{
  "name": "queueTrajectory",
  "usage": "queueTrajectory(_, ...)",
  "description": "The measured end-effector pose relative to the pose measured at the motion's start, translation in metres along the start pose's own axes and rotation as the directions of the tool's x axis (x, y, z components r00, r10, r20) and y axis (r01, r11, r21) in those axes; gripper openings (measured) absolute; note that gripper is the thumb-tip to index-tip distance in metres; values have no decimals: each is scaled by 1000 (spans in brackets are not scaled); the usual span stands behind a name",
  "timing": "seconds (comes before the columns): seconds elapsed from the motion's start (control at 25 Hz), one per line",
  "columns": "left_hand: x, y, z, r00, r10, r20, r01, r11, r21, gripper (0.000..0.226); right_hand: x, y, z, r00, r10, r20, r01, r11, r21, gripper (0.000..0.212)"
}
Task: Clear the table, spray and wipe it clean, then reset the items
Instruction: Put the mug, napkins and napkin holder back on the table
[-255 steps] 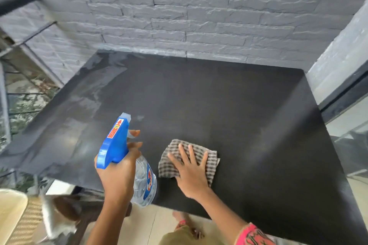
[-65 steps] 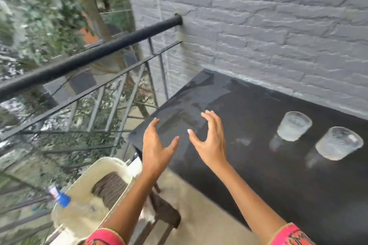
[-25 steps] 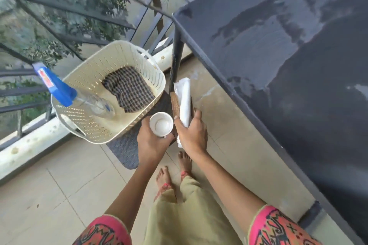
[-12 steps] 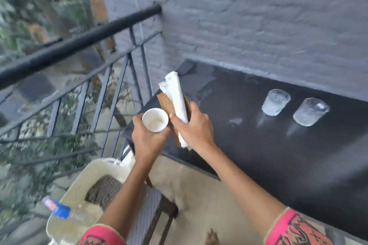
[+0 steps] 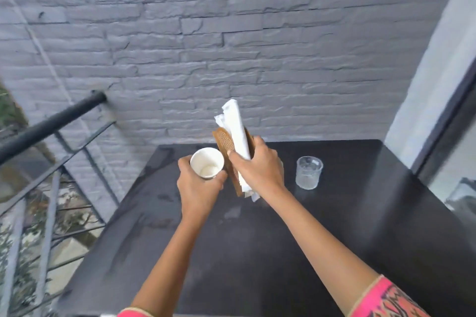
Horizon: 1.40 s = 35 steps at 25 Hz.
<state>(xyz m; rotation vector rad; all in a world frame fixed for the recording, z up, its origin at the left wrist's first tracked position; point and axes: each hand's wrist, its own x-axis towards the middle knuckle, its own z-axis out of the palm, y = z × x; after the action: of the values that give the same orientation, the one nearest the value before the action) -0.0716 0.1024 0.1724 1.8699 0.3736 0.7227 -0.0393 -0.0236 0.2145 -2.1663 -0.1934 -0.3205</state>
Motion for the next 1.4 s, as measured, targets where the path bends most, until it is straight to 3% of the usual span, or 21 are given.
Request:
queueTrajectory(0.36, 17, 20, 200, 986, -67, 153, 74, 996, -40, 55, 120, 170, -96, 978, 181, -106, -188, 980, -59, 41)
queueTrajectory(0.6, 25, 16, 287, 963, -152, 223, 150, 988, 26, 60, 185, 289, -131, 928, 353, -119, -367, 921, -127, 37)
queueTrajectory(0.96, 44, -12, 333, 949, -189, 252, 163, 979, 123, 60, 242, 402, -118, 805, 588, -86, -593, 787, -172, 39)
queueTrajectory(1.4, 44, -31, 347, 939, -238, 250, 199, 965, 169, 60, 265, 451, -118, 738, 662, -130, -671, 699, -247, 46)
